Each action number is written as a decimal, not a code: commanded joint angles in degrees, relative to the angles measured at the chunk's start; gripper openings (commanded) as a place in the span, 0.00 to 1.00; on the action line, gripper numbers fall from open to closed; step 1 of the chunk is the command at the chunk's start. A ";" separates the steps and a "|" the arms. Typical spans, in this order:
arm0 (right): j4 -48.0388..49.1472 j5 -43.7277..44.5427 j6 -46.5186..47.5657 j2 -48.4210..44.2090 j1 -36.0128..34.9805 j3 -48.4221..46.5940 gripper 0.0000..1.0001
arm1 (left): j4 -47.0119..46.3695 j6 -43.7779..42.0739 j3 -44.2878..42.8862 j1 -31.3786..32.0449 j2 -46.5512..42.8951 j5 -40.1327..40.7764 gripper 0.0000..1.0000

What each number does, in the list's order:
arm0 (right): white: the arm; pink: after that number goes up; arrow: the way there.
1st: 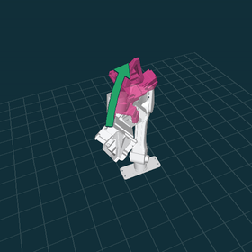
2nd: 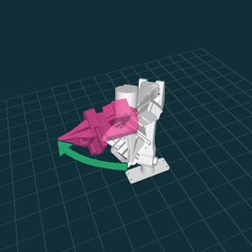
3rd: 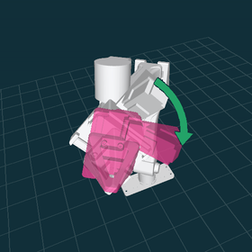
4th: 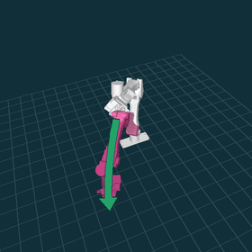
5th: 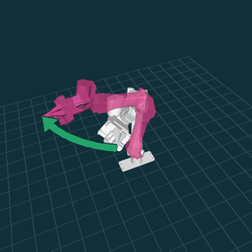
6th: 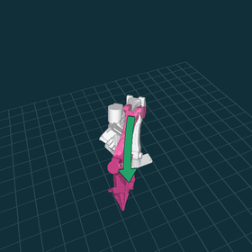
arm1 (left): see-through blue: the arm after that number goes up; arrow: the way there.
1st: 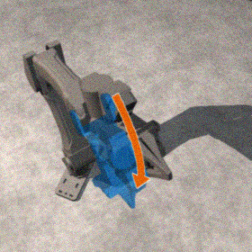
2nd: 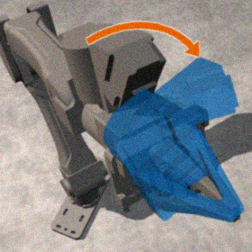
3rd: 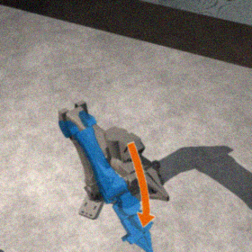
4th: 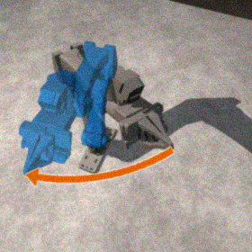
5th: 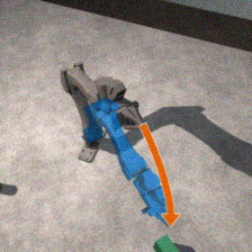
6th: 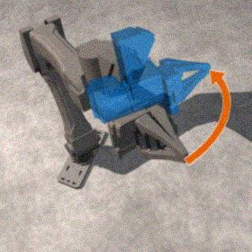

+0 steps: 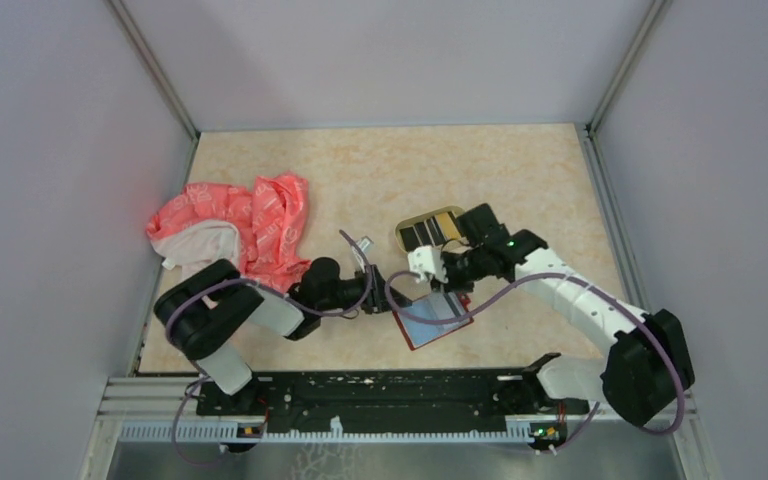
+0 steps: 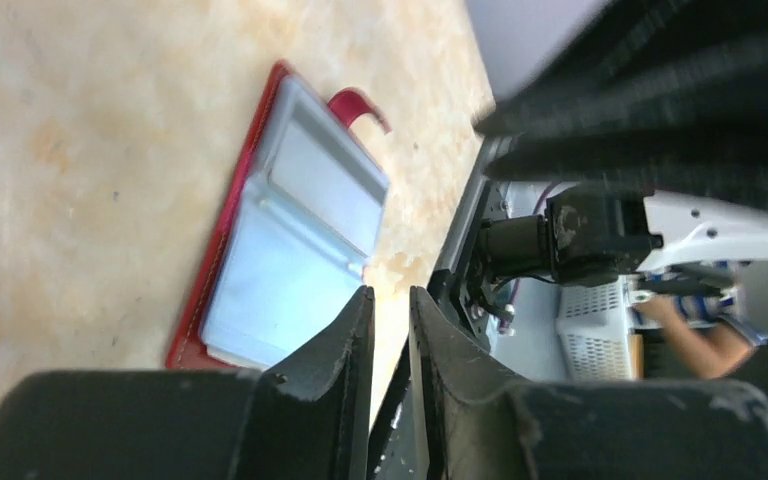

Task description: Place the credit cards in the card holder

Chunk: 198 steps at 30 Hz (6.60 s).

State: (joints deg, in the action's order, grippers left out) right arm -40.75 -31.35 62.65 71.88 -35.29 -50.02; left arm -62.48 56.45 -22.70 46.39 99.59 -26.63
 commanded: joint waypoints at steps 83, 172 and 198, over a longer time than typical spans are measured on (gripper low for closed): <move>17.33 10.19 -55.38 34.13 21.17 -26.81 0.29 | -6.52 -28.10 17.34 -2.62 -28.40 30.06 0.91; 20.32 -11.65 -51.14 19.61 29.44 -21.18 0.47 | 75.64 11.23 -66.92 -2.36 24.22 36.19 0.88; 20.26 -12.40 -51.23 19.19 29.63 -20.97 0.47 | 46.17 9.91 -48.81 -2.88 14.93 25.35 0.65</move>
State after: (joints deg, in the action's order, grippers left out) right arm -22.28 -42.15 11.75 94.43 -6.46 -70.78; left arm -10.70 66.06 -72.73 43.51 116.99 1.67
